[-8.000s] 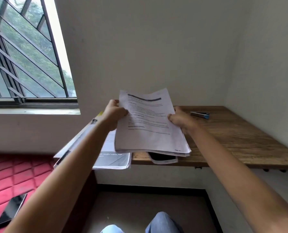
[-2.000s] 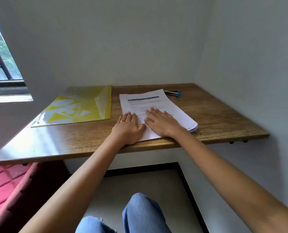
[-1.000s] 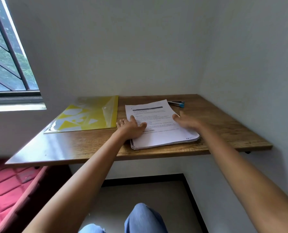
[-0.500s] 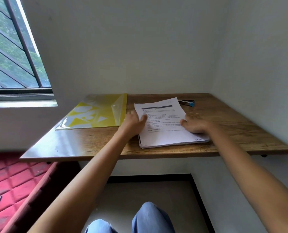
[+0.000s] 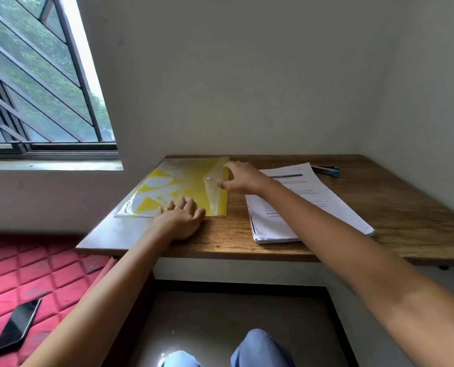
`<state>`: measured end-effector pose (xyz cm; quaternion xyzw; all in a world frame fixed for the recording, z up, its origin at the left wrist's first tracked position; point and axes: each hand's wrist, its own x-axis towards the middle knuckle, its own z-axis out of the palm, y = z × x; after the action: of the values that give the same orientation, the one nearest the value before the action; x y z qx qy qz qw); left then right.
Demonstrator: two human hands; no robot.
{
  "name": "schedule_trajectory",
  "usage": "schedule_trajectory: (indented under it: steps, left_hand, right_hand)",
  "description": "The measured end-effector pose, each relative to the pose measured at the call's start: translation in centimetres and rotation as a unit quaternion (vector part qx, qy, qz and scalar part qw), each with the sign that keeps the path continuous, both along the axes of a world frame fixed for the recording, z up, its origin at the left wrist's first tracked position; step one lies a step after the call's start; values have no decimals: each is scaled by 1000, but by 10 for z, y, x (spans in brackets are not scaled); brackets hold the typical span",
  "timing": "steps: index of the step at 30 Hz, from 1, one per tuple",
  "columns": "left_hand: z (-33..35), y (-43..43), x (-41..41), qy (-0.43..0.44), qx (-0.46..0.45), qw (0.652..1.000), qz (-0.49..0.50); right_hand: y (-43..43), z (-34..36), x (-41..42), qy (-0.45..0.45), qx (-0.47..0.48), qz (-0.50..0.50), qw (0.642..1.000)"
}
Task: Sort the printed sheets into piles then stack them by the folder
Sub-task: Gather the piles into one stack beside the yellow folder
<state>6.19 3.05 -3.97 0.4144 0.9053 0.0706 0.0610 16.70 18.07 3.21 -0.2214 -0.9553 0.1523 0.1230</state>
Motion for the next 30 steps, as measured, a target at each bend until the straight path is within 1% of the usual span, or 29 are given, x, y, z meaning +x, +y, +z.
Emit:
schedule_trajectory:
  steps: [2, 4, 7, 8, 10, 12, 14, 17, 21, 24, 27, 30]
  left_hand:
    - [-3, -17, 5, 7, -16, 999, -28]
    - [-3, -31, 10, -5, -44, 998, -51]
    - [13, -43, 19, -8, -69, 995, -75]
    - [21, -42, 20, -5, -71, 995, -70]
    - [35, -35, 16, 22, -46, 998, -40]
    - [40, -20, -1, 61, 0, 997, -48]
    - [38, -3, -23, 60, 37, 995, -67]
    - [26, 16, -45, 11, 35, 998, -58]
    - [10, 25, -47, -20, 23, 999, -45]
    - [6, 24, -50, -24, 47, 998, -43]
    - [4, 23, -53, -24, 65, 996, -49]
    - [1, 24, -55, -21, 70, 996, -50]
  right_hand:
    - [-4, -5, -20, -30, 4, 13, 999]
    - [-5, -11, -34, -55, 10, 37, 998]
    - [-5, -16, -44, -97, 7, 72, 993]
    - [-5, -18, -46, -108, 4, 76, 991]
    - [-3, -24, -48, -113, -4, 73, 991]
    - [-3, -31, -50, -100, -15, 57, 993]
    - [-3, -40, -51, -77, -27, 40, 996]
    - [-6, -53, -49, -36, -20, 28, 999]
    - [-6, -57, -51, 0, -12, 18, 1000]
    - [-5, -55, -62, 5, -16, -24, 1000]
    - [-6, -58, -75, 34, -16, -70, 997]
    - [-10, -61, -81, 57, 31, -107, 992]
